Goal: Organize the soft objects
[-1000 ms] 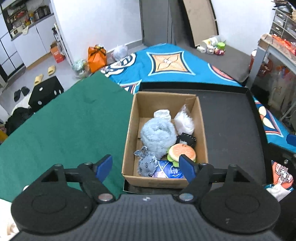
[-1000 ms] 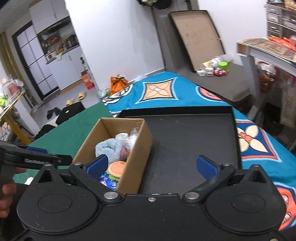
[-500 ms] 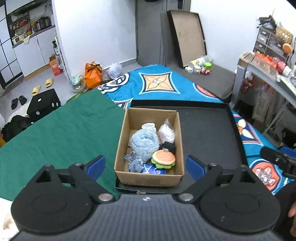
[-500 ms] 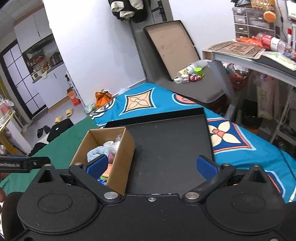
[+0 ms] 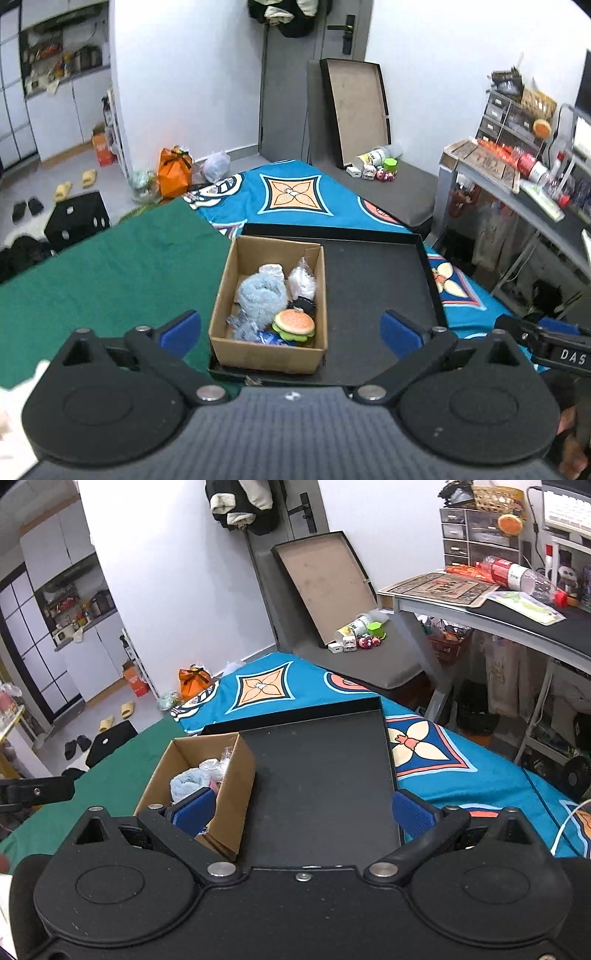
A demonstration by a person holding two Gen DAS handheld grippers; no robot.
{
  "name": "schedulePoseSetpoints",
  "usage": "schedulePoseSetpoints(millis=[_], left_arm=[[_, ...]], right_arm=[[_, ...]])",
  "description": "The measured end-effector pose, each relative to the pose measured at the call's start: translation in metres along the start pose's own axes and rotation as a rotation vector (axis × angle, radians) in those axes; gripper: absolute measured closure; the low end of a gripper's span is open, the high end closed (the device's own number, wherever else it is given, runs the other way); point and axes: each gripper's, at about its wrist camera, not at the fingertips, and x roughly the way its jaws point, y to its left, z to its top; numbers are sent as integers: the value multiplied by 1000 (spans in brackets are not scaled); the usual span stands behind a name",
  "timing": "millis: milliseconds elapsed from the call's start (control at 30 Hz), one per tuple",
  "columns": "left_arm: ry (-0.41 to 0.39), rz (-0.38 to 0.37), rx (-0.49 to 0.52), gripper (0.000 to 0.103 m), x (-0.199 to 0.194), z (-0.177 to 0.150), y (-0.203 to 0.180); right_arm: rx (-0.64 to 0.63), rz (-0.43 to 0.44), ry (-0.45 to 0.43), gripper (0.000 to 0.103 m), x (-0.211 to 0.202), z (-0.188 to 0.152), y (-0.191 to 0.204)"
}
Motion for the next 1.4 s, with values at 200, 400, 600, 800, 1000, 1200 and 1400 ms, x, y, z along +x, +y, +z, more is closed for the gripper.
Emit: schedulePoseSetpoints(millis=[200,400,600,800,1000,1200,1400], left_arm=[[-26,11,13,0,-23,-4,-4],[-65,12,21,0,-43,-6,-7],[-86,30,30,0,-55,-9,-9],[-91,40,23,0,-62,-16,-6],[-85,61,26,0,-63,-28,-2],[-80,68,8,0,-63,-40,7],[-85,69,14,0,-67,-47,8]], right_arm=[[7,-31,-17,0,-22,1,0],[7,-44,-36,0,-43,3,-1],[-1,-47,-38,0,-57,-1,0],[-26,-55,-8,0,-60,-11,5],[-29,-31,-6,0,-69,-18,8],[-50,-25,-6,0,-71,-24,13],[-54,-28,-5,0,-72,-29,13]])
